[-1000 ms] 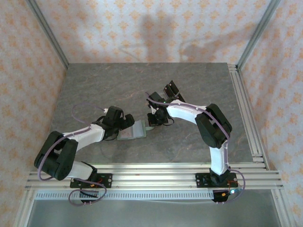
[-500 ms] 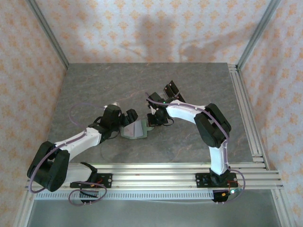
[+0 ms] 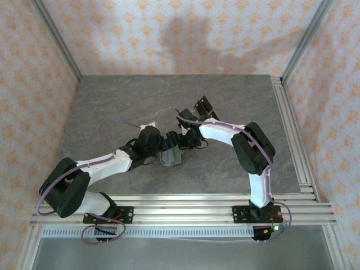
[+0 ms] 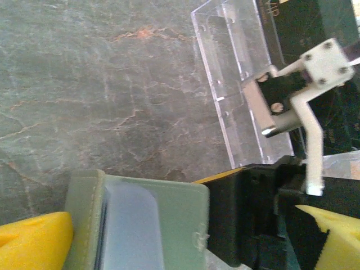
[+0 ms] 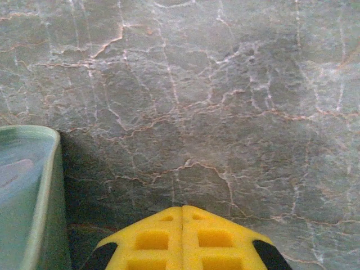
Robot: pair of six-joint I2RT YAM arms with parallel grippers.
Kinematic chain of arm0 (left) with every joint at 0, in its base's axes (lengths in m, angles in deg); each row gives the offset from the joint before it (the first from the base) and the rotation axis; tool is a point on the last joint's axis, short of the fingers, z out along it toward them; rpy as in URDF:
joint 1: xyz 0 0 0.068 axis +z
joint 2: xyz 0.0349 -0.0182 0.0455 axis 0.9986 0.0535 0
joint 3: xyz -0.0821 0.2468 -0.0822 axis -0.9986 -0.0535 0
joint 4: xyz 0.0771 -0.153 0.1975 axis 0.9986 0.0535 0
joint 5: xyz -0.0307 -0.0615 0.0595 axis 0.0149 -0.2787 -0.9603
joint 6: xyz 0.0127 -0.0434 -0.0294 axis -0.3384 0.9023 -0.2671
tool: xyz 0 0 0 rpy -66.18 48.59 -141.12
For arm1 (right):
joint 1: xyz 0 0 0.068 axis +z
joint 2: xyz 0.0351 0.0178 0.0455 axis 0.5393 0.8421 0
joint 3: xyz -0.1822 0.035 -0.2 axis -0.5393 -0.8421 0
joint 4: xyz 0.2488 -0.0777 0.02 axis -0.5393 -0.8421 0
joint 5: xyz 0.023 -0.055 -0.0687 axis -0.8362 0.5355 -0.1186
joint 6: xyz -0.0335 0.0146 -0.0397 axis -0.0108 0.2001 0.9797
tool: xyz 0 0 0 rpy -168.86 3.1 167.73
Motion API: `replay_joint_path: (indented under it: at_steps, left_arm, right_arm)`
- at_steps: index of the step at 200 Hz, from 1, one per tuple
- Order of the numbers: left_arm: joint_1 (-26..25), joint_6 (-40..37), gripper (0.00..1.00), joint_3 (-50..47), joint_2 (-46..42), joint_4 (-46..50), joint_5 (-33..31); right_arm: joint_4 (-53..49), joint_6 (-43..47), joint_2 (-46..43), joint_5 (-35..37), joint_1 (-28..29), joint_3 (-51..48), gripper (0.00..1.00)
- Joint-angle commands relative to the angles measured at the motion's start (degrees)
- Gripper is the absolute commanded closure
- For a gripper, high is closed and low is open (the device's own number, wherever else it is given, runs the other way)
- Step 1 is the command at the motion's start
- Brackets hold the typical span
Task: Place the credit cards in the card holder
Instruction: Close the card holder at the center of the table.
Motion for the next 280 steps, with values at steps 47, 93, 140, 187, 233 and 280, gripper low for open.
replay_joint_path:
  at_steps: [47, 93, 140, 187, 233, 280]
  left_arm:
    - [-4.49, 3.03, 0.0, 3.61, 3.05, -5.86, -3.36]
    - [-5.23, 3.75, 0.0, 4.01, 6.14, -7.27, -4.95]
    - [-5.28, 3.68, 0.0, 4.2, 9.7, -8.81, -6.73]
    - [-5.23, 4.47, 0.0, 5.49, 15.22, -12.07, -5.82]
    - [-4.75, -0.93, 0.0, 14.09, 11.69, -2.73, -6.08]
    - [3.26, -2.51, 0.0, 17.16, -3.41, 33.92, -20.96]
  right_arm:
    - [3.26, -2.05, -6.44, -0.15, -2.78, -5.16, 0.85]
    - [3.3, -2.69, -12.01, -0.27, -4.18, -7.36, 0.69]
    - [4.67, -5.67, -20.14, -1.61, -4.21, -12.33, 0.68]
    - [5.16, -8.95, -29.25, 0.45, -4.22, -19.03, 0.69]
    - [4.01, -9.79, -33.57, 1.14, -4.17, -20.43, 0.69]
    - [4.07, -8.13, -30.23, -2.24, -4.22, -17.96, 0.65]
